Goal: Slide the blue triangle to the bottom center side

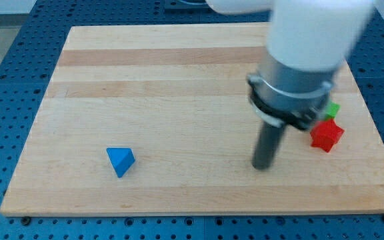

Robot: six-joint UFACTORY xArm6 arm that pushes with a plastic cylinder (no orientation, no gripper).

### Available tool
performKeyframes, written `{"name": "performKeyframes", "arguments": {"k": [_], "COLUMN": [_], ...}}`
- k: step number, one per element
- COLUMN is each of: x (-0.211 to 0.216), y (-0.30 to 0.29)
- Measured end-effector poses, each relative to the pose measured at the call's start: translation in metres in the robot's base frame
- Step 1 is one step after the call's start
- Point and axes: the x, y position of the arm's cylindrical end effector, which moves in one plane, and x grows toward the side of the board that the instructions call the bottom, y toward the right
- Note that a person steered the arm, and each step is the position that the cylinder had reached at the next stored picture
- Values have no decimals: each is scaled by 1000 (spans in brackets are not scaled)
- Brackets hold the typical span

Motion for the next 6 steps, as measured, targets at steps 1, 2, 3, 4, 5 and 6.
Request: {"name": "performKeyframes", "arguments": {"k": [1, 2, 3, 4, 5, 6], "x": [-83, -50, 2, 14, 25, 31], "y": [-82, -211, -258, -198, -134, -185]}}
